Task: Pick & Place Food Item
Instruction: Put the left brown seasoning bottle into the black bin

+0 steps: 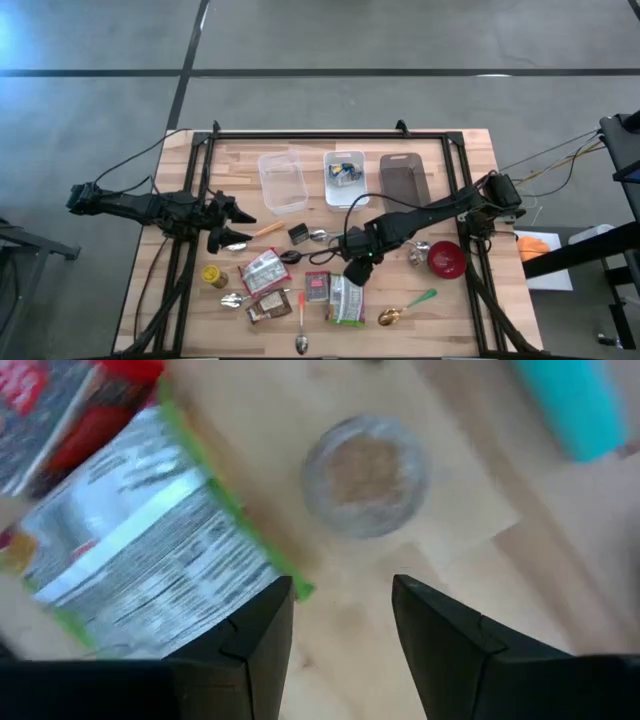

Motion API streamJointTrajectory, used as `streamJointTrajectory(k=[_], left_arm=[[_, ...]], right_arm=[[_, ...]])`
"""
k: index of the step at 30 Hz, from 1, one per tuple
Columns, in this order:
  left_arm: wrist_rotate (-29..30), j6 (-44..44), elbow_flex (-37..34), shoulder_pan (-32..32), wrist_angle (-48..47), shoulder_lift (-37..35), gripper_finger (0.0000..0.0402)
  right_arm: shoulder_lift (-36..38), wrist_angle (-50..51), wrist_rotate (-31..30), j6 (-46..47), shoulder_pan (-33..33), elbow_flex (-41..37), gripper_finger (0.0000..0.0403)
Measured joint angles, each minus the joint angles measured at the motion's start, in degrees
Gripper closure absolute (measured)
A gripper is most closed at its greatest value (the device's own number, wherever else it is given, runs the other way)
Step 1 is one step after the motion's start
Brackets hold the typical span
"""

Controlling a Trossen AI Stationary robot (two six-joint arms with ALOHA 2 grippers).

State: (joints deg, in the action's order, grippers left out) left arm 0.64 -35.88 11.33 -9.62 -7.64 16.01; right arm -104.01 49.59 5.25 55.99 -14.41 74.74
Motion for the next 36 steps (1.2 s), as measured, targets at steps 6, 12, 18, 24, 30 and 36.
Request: streamJointTrajectory(k=[6,12,18,24,30,36], left_arm=[[0.03,1.16,-0.05,-0.01,0.03,0.00,0.0039],[0.31,1.38,-0.48,0.01,-0.37,0.00,0.0039],[0.42,1.40,-0.48,0.01,-0.40,0.00,0.0039],[0.42,1.42,-0.48,0.00,-0.67,0.00,0.0039],[0.42,1.46,-0.48,0.01,-2.99,-0.02,0.0039],[0.44,1.51,-0.48,-0.01,-6.55,0.00,0.0039]], right_arm=[[0.00,-0.62,0.81,-0.81,-0.11,0.00,0.0233],[0.00,-1.10,0.77,-1.08,-0.07,0.00,0.0233],[0.00,-1.57,0.76,-4.25,-0.07,0.00,0.0233],[0.00,-6.88,-4.64,-11.23,-0.28,0.00,0.0233],[-0.02,-16.85,-7.23,-8.08,-0.16,0.00,0.0233],[-0.02,-22.70,-8.50,-11.78,0.10,-0.02,0.0233]])
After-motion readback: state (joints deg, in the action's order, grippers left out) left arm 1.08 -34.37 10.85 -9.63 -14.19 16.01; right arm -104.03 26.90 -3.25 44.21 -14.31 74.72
